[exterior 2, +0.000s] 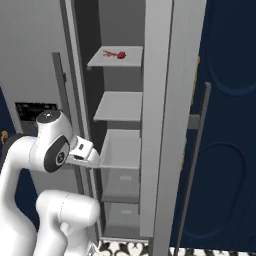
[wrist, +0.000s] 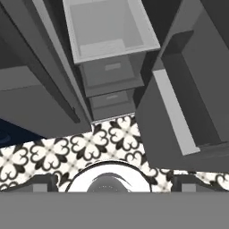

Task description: Take the strawberry from the fridge and place it on top of the pancake, located on the dining counter.

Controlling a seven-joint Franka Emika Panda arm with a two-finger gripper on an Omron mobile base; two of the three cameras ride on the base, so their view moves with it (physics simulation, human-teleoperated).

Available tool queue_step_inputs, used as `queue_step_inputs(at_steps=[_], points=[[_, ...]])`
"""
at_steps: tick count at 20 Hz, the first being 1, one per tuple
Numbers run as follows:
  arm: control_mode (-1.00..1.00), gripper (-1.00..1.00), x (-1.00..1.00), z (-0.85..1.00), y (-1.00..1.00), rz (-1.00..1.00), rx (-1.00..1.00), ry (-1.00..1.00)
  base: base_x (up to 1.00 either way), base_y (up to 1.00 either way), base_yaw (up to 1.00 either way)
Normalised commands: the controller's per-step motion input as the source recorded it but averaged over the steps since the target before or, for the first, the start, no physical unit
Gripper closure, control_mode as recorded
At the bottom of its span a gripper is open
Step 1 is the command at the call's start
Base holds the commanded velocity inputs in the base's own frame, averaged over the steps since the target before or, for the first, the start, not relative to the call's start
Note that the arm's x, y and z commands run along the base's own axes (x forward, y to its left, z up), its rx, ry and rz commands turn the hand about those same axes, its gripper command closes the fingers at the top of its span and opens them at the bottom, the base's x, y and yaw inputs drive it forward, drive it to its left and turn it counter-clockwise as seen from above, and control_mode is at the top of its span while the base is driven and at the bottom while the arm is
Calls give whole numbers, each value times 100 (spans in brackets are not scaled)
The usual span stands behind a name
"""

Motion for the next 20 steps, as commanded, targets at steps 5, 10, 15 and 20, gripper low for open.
queue_step_inputs(at_steps=[5, 10, 15, 20], points=[[100, -100, 0, 0, 0, 0, 0, 0, 64, 0, 0], [100, -100, 0, 0, 0, 0, 0, 0, 8, -8, -6], [100, -100, 0, 0, 0, 0, 0, 0, 14, -23, -9], [100, -100, 0, 0, 0, 0, 0, 0, 30, -12, 0]])
